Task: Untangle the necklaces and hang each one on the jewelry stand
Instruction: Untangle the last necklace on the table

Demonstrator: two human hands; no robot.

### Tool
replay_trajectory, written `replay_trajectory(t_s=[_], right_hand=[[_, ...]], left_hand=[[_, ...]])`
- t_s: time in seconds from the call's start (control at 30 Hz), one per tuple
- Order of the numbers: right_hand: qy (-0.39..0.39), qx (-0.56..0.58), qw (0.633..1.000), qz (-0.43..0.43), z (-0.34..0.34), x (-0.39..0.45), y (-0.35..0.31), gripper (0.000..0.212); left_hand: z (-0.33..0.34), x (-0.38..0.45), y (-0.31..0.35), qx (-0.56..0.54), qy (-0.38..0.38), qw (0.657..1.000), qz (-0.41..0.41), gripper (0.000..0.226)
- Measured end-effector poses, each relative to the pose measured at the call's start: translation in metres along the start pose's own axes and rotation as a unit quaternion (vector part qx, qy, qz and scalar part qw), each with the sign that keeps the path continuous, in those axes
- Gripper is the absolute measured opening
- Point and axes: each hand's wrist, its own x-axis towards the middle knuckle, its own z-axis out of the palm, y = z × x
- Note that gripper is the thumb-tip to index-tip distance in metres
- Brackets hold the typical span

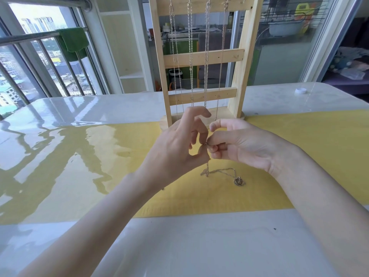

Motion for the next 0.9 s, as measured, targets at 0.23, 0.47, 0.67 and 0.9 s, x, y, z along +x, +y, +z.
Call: replay_trajectory(t_s=[0.23, 0.47, 0.67, 0.9], right_hand=[[-0.005, -0.022, 1.000, 0.016, -0.001, 0.000, 0.001, 0.030], [-0.005, -0.026, 1.000, 0.011, 0.002, 0.003, 0.004, 0.027], [-0.045, 0.014, 0.999, 0.019, 0.002, 0.005, 0.007, 0.025], [0.047, 0.098, 0.993, -0.044, -0.005, 0.001, 0.003, 0.025]], left_hand=[[0.002, -0.002, 0.000, 0.090, 0.008, 0.996, 0.025, 0.045], [0.008, -0.004, 0.003, 0.092, 0.049, 0.994, 0.015, 0.038], [0.006, -0.003, 0.010, -0.009, 0.061, 0.998, -0.028, 0.042], [0.005, -0.006, 0.011, -0.045, 0.048, 0.997, -0.044, 0.037]])
